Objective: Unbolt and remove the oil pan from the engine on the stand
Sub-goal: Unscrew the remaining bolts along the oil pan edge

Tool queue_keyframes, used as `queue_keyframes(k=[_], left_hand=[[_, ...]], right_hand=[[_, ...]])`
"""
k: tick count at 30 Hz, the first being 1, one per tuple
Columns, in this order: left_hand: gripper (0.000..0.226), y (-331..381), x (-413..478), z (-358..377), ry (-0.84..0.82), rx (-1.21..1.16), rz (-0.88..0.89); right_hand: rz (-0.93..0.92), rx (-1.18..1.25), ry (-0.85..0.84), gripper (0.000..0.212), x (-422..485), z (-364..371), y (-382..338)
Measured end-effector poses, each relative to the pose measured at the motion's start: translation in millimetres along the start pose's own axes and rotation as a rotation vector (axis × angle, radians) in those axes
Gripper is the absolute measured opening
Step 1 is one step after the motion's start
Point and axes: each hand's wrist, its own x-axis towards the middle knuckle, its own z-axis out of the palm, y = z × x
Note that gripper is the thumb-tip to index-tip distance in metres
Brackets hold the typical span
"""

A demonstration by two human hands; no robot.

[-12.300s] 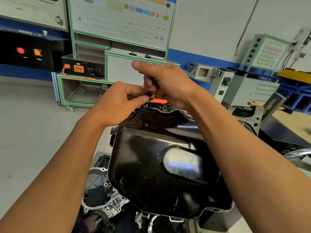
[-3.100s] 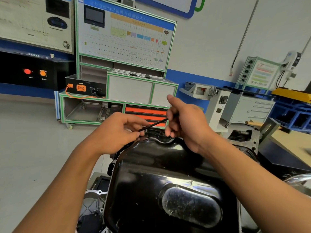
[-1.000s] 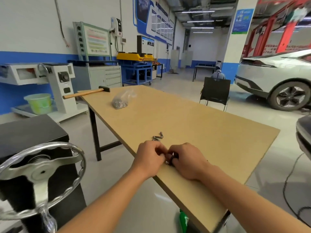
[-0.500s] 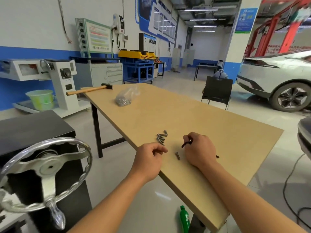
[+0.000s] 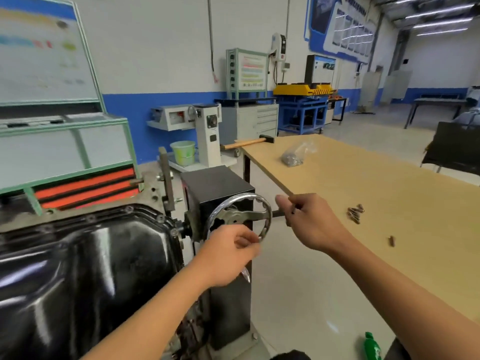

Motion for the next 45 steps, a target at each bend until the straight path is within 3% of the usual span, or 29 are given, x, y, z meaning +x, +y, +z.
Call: queue_keyframes(k=[4,6,11,14,18,21,24,26,29,32,34,37,39,42,45], left_hand=[[0.003,-17.6,-44.6,-39.2,-0.031,0.102,-0.022],[0.005,-18.0,-52.4,-39.3,-0.056,0.067,-0.013],[0.013,0.0,-30.2,6.9,-0.116,-0.136,0.000],[0.017,15.3,-22.9,34.1,-0.198,-0.198,0.057],[0.025,39.6,-20.5,44.7,-0.099,-0.249,0.115],[0.031,41.8,-28.7,36.7,-0.114,-0.125,0.139],[0.021,27.5,-58.0,13.1,-0.114,-0.002,0.065],[0.020,9.3,-90.4,-14.8,-0.034,0.046,0.017],[0.018,-15.4,-152.9,-65.9,0.209,0.271,0.020],[0.014,-26.5,-207.2,-120.2,0.595,0.549,0.173],[0.020,-33.8,-227.7,-152.5,0.702,0.744,0.200],[0.054,-47.9,-246.5,-183.6,0.637,0.971,-0.124],[0.067,-59.6,-253.4,-190.1,0.577,1.057,-0.246],[0.068,-70.2,-251.5,-195.0,0.574,1.111,-0.240],[0.067,-71.6,-242.5,-201.5,0.590,1.092,-0.251]], right_hand=[[0.283,-0.092,-0.134,0.012,-1.2,-18.1,4.2],[0.364,-0.092,-0.149,0.010,-17.6,-25.6,9.7],[0.186,-0.275,-0.248,0.018,-56.8,-10.3,-17.1],[0.296,-0.135,-0.147,0.032,-54.9,-33.2,-26.6],[0.153,-0.100,-0.327,0.042,-82.4,-38.9,-33.4],[0.147,-0.022,-0.318,0.042,-91.4,-16.6,-27.6],[0.301,0.167,-0.163,0.031,-78.4,11.3,-2.0],[0.359,0.145,-0.108,0.035,-66.8,41.8,7.6],[0.354,-0.101,-0.187,0.054,-45.6,99.9,22.6],[0.244,-0.340,-0.205,0.053,-21.0,152.2,28.3],[0.209,-0.423,-0.148,0.046,-7.4,171.3,26.3],[0.189,-0.523,-0.144,0.029,-0.2,182.6,28.6],[0.178,-0.584,-0.185,0.026,-7.9,183.5,33.5],[0.052,-0.703,-0.223,0.026,-17.4,183.7,42.9],[0.086,-0.686,-0.237,0.028,-18.1,187.8,37.9]])
